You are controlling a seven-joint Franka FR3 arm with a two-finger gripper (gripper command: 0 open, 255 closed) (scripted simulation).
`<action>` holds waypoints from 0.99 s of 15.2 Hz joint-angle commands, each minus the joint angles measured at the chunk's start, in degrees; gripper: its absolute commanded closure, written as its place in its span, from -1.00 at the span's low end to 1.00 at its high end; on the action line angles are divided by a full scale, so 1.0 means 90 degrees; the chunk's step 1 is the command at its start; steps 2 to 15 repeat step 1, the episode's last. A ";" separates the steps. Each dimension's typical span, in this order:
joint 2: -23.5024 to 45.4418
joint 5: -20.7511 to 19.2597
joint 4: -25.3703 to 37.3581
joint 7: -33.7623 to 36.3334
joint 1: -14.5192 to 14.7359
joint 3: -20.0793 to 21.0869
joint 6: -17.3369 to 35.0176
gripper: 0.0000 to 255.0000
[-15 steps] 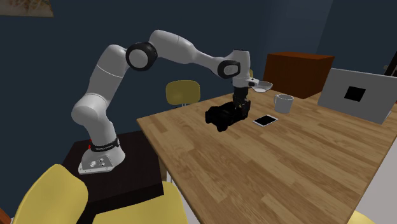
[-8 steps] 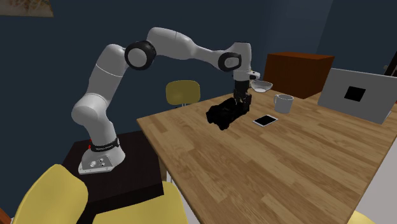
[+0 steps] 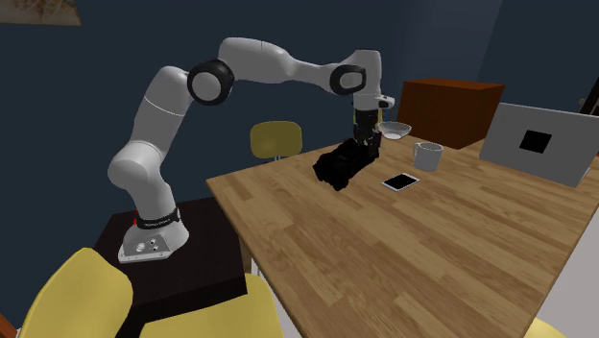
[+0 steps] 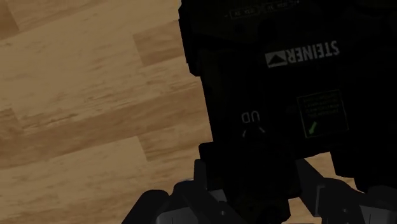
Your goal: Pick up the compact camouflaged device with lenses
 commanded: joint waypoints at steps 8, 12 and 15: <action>-0.0035 -0.0002 0.0013 0.0005 0.0006 0.0000 -0.0033 1.00; -0.0035 -0.0002 0.0013 0.0005 0.0006 0.0000 -0.0033 1.00; -0.0035 -0.0002 0.0013 0.0005 0.0006 0.0000 -0.0033 1.00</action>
